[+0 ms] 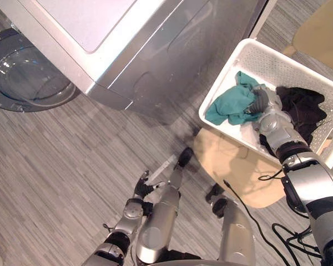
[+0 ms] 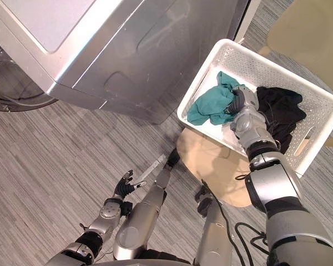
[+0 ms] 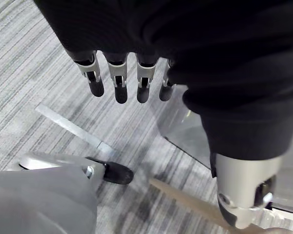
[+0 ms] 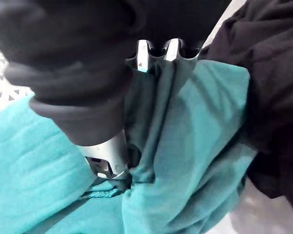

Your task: Pick up the laundry basket with both hands and put the clothes into the washing machine.

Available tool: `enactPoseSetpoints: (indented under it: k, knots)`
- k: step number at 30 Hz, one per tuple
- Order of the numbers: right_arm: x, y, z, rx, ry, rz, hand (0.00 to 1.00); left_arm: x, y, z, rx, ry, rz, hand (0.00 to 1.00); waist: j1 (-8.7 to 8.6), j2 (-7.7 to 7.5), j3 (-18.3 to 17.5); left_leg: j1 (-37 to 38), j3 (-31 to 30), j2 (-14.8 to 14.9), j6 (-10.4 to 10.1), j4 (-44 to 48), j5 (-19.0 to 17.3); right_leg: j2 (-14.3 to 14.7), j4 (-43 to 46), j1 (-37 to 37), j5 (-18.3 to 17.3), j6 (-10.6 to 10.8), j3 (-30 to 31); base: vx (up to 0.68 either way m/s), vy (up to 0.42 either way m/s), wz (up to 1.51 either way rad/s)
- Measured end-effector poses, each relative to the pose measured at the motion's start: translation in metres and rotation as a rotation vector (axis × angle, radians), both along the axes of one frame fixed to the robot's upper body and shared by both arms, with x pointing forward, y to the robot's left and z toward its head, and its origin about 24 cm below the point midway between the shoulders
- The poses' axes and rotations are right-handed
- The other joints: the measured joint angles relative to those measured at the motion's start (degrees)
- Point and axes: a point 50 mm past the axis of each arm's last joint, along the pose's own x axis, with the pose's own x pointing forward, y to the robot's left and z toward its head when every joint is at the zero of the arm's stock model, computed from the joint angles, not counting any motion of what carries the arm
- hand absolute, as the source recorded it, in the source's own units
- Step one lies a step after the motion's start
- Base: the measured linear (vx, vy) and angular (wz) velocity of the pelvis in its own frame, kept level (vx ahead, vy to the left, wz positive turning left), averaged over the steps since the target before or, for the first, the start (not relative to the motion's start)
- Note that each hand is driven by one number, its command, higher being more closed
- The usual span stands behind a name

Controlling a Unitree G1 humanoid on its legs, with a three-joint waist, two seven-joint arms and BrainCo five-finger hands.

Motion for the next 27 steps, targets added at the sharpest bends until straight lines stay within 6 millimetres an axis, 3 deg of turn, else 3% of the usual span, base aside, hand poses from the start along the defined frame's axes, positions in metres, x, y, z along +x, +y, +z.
enactPoseSetpoints:
  k: [6, 7, 9, 13, 16, 21, 25, 26, 27]
  knots:
    - [-0.008, 0.036, 0.015, 0.266, -0.222, 0.108, 1.00, -0.003, 0.009, -0.003, -0.006, 0.022, 0.050, 0.00, -3.14, -0.50, 0.05, 4.74, 3.35, 0.84, 0.31, -0.15, -0.67, 1.02, -1.85, 3.99, 0.81, 0.01, 2.68, -0.05, -0.045, -0.22]
    - [-0.014, 0.043, 0.014, 0.346, -0.273, 0.127, 1.00, -0.006, 0.014, -0.005, -0.008, 0.032, 0.075, 0.00, -3.76, -1.32, -0.39, 5.25, 4.34, 1.13, 0.40, -0.17, -0.87, 1.21, -2.30, 4.27, 1.03, 0.12, 3.33, -0.04, -0.040, -0.29]
    - [-0.025, 0.052, 0.003, 0.457, -0.311, 0.148, 1.00, -0.013, 0.018, -0.011, -0.003, 0.064, 0.091, 0.00, -5.13, -2.24, -1.15, 6.14, 4.57, 1.13, 0.64, -0.17, -1.09, 1.35, -2.76, 5.33, 1.14, 0.27, 3.54, 0.00, -0.044, -0.13]
    - [-0.069, 0.070, -0.050, 0.743, -0.278, 0.156, 1.00, -0.044, 0.029, -0.032, 0.025, 0.186, 0.125, 0.00, -6.81, -5.48, -5.90, 9.29, 6.76, 1.00, 0.92, -0.12, -1.87, 1.60, -5.39, 9.12, 1.91, 0.92, 4.73, 0.09, -0.040, -0.13]
    - [-0.097, 0.081, -0.072, 0.863, -0.246, 0.175, 1.00, -0.064, 0.036, -0.041, 0.020, 0.240, 0.152, 0.00, -8.09, -6.01, -9.63, 12.72, 8.85, 0.85, 0.65, -0.13, -2.49, 1.87, -8.14, 13.08, 2.85, 1.53, 6.06, 0.05, -0.003, -0.22]
    - [-0.117, 0.105, -0.064, 1.028, -0.293, 0.330, 1.00, -0.100, 0.052, -0.056, 0.048, 0.344, 0.205, 0.00, -8.98, -6.88, -14.09, 17.27, 16.09, 2.56, 1.83, -0.26, -4.94, 3.92, -11.21, 15.45, 4.93, 1.91, 12.63, -0.05, 0.011, -0.66]
    - [-0.121, 0.113, -0.055, 1.095, -0.328, 0.401, 1.00, -0.098, 0.057, -0.056, 0.066, 0.347, 0.179, 0.00, -9.27, -7.89, -14.66, 17.37, 18.73, 3.76, 1.83, -0.23, -6.03, 4.89, -10.01, 13.83, 6.03, 1.91, 15.63, -0.12, -0.010, -0.49]
    - [-0.123, 0.113, -0.054, 1.105, -0.332, 0.406, 1.00, -0.098, 0.058, -0.055, 0.067, 0.346, 0.181, 0.00, -9.18, -7.90, -14.66, 17.04, 18.67, 3.96, 2.13, -0.25, -5.84, 4.86, -7.04, 13.02, 5.40, 1.65, 16.12, -0.11, -0.064, 0.16]
    - [-0.125, 0.114, -0.053, 1.112, -0.335, 0.414, 1.00, -0.098, 0.060, -0.055, 0.071, 0.348, 0.186, 0.00, -9.40, -8.17, -14.78, 16.91, 18.35, 3.92, 2.45, -0.20, -5.60, 4.51, 0.29, 11.66, 2.12, 1.33, 17.35, -0.07, -0.112, 0.51]
